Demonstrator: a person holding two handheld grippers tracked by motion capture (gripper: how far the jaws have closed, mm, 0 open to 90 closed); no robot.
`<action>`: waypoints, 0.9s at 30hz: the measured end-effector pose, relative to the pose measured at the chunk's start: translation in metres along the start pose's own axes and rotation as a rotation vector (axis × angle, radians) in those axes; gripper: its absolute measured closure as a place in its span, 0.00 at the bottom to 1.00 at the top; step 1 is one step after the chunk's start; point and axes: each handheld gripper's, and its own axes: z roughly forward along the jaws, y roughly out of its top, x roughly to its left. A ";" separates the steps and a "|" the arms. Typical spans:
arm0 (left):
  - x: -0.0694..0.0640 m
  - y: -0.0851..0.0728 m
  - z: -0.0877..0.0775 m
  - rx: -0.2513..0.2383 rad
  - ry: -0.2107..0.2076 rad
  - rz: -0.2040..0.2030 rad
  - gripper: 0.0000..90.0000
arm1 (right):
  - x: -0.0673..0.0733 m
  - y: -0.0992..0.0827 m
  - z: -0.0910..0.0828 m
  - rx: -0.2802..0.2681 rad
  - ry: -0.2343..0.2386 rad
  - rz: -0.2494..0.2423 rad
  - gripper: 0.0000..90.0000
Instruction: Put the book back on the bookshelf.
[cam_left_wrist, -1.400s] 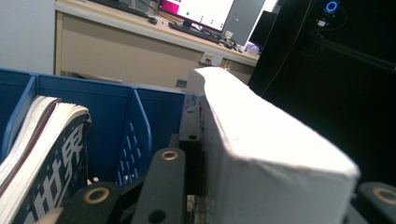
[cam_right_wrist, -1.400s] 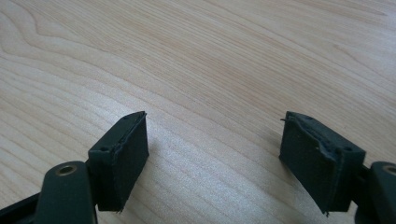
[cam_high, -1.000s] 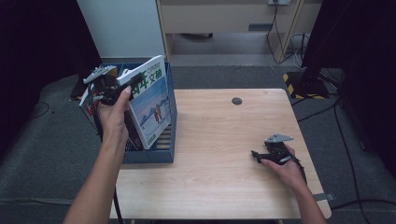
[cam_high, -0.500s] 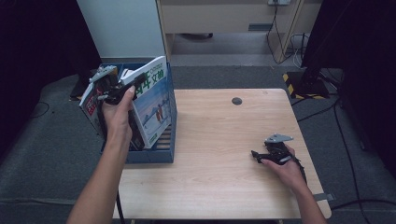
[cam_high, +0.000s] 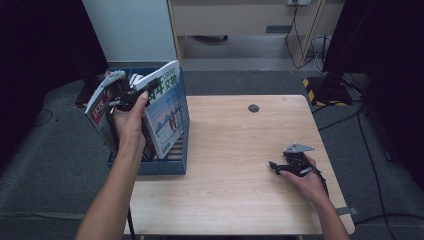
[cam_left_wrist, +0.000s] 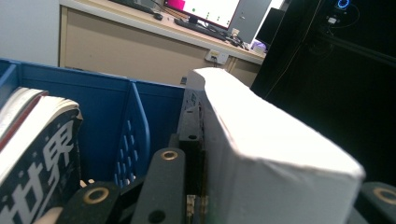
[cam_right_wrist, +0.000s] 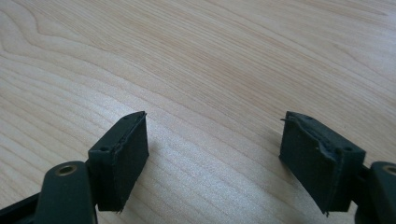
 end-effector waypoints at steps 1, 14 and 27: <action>0.000 0.000 0.001 0.000 -0.001 0.003 0.81 | 0.000 0.000 0.000 0.000 0.000 0.000 0.26; 0.003 -0.006 0.007 -0.017 -0.004 0.023 0.81 | 0.000 0.000 0.000 0.001 0.003 0.001 0.26; 0.007 -0.017 0.006 -0.046 -0.013 0.033 0.81 | 0.000 0.000 -0.001 0.002 0.003 0.001 0.26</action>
